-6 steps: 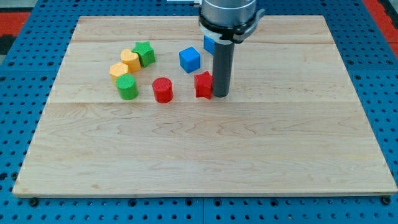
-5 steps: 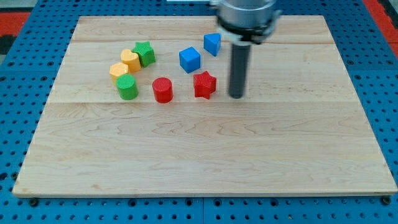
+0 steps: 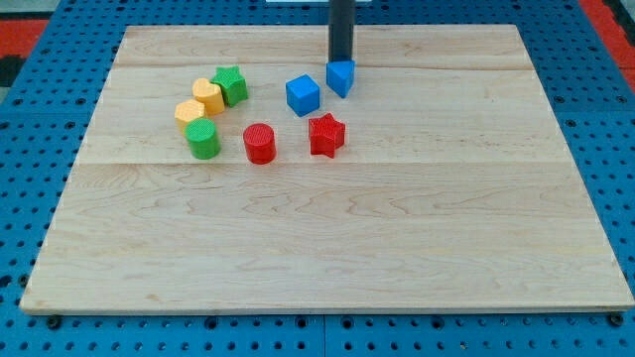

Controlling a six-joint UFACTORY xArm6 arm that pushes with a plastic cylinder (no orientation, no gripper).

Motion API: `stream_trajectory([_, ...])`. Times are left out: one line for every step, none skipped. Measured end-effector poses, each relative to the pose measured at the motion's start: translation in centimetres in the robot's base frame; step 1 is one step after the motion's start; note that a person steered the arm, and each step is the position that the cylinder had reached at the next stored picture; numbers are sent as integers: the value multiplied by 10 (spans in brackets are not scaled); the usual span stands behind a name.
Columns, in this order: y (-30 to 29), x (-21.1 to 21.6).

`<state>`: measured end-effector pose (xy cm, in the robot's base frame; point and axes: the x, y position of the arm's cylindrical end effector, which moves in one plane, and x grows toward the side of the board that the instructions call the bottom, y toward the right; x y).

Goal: Move the blue triangle below the blue cube

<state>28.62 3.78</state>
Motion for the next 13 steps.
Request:
stream_trajectory([13,18])
stream_trajectory([-3,31])
stream_trajectory([-6,55])
stream_trajectory([12,75])
stream_trajectory([10,90])
stream_trajectory([-2,90])
stream_trajectory([-2,91])
stream_trajectory([-3,90])
stream_trajectory([0,91])
stream_trajectory([0,91])
stream_trajectory([0,91])
stream_trajectory([-7,86])
stream_trajectory([-17,84])
